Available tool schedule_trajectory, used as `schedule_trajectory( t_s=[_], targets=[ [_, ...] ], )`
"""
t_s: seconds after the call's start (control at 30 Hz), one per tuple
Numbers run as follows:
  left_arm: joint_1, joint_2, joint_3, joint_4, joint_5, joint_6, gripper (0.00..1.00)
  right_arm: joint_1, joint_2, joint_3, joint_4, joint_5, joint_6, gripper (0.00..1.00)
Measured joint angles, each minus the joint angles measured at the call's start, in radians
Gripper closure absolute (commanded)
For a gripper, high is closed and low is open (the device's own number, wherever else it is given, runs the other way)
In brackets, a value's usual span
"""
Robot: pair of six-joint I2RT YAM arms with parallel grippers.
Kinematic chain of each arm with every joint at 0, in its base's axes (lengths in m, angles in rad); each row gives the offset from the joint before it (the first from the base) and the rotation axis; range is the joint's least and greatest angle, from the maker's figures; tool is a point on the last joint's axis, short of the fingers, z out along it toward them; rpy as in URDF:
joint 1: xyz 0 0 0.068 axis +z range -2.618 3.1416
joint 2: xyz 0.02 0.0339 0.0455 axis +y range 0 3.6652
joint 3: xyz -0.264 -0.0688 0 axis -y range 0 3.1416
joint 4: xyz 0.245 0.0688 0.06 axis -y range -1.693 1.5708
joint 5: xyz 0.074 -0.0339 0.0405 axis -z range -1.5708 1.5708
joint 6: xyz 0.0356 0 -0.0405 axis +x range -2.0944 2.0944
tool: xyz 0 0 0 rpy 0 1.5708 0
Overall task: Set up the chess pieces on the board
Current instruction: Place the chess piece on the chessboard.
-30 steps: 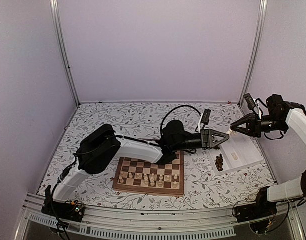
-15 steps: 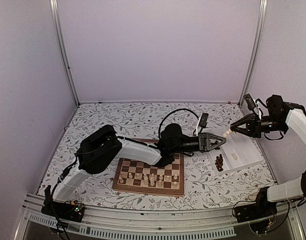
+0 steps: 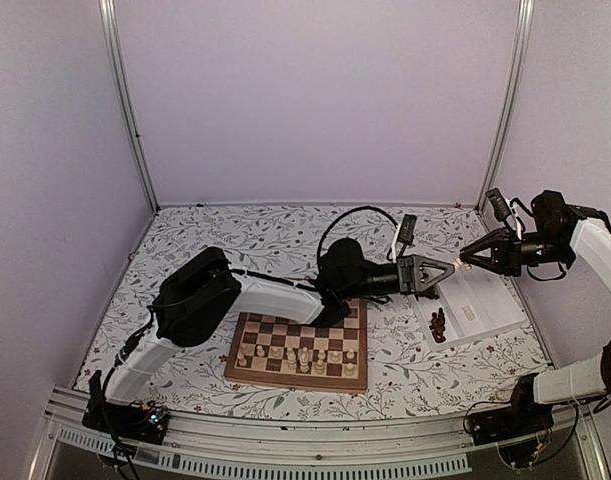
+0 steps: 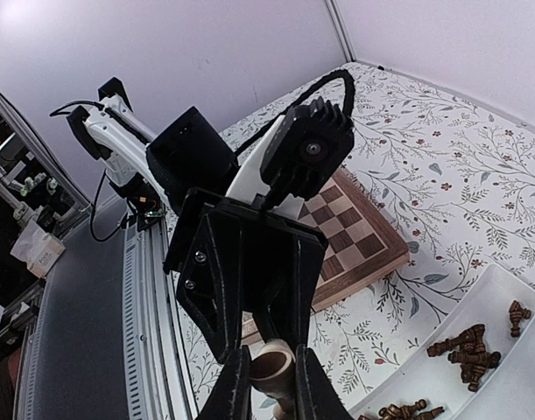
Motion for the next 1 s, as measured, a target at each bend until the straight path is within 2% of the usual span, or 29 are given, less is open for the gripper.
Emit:
schedule_trajectory(
  t_s=[0.13, 0.2, 0.43, 0.5, 0.7, 1.0],
  targets=[
    [0.0, 0.0, 0.022, 0.0, 0.004, 0.005, 0.81, 0.0, 0.0, 0.0, 0.0, -0.002, 0.001, 0.84],
    [0.0, 0.0, 0.022, -0.005, 0.005, 0.003, 0.82, 0.0, 0.0, 0.0, 0.0, -0.003, 0.001, 0.85],
    [0.0, 0.0, 0.022, -0.01, 0.011, -0.003, 0.72, 0.0, 0.0, 0.0, 0.001, -0.004, 0.002, 0.85],
    [0.0, 0.0, 0.022, -0.014, 0.012, -0.004, 0.73, 0.0, 0.0, 0.0, 0.001, -0.004, 0.002, 0.85],
    [0.0, 0.0, 0.022, -0.015, 0.015, -0.01, 0.86, 0.0, 0.0, 0.0, 0.001, -0.004, 0.002, 0.85],
    [0.0, -0.005, 0.01, -0.019, 0.032, -0.018, 1.0, 0.0, 0.0, 0.0, 0.016, -0.004, 0.008, 0.86]
  ],
)
